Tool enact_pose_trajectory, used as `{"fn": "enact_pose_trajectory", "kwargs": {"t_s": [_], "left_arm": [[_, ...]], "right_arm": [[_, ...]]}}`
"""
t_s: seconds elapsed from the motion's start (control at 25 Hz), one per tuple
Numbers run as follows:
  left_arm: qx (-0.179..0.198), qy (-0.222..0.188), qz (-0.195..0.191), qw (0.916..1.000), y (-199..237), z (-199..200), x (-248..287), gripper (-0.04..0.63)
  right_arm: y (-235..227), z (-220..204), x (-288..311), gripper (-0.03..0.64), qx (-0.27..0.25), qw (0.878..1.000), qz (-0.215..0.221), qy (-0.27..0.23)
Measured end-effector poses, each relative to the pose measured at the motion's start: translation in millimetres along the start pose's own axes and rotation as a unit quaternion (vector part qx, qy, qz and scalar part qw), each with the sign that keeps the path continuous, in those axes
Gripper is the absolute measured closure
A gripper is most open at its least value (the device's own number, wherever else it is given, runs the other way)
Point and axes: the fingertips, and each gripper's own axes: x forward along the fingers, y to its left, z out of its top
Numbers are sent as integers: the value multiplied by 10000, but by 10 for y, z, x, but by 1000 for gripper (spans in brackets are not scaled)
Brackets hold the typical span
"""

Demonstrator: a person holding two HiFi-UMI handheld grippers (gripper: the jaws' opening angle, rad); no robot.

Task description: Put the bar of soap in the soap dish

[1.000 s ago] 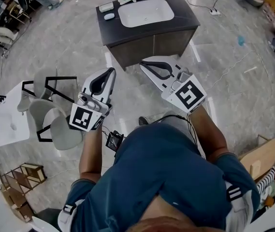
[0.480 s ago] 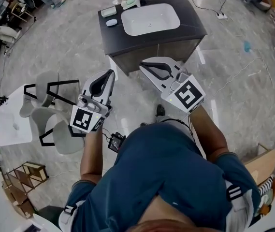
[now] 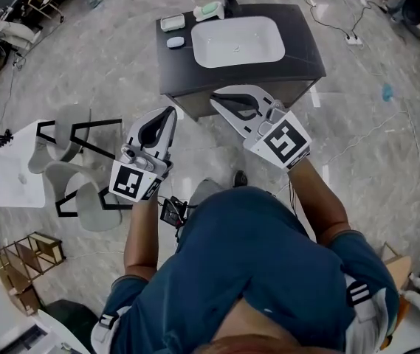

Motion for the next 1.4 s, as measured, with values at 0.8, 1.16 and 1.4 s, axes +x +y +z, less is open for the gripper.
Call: {"fn": "enact_pose_trajectory", "kwargs": {"t_s": [0.8,1.16,1.4], "left_arm": [[-152,-156,-298,9993,1462,-332,561,592],[-290,-121,-430,9986,1928,-466,815,592],[-258,30,-207,9994,2270,-622,1092,592]], "right_arm": [[-884,-239,1256,601,87,9990,-268,336],[-1234,-387,1719,601,115,9983,-289,484],[-1577,-602,2002,601,209,9986,-58,485]]}}
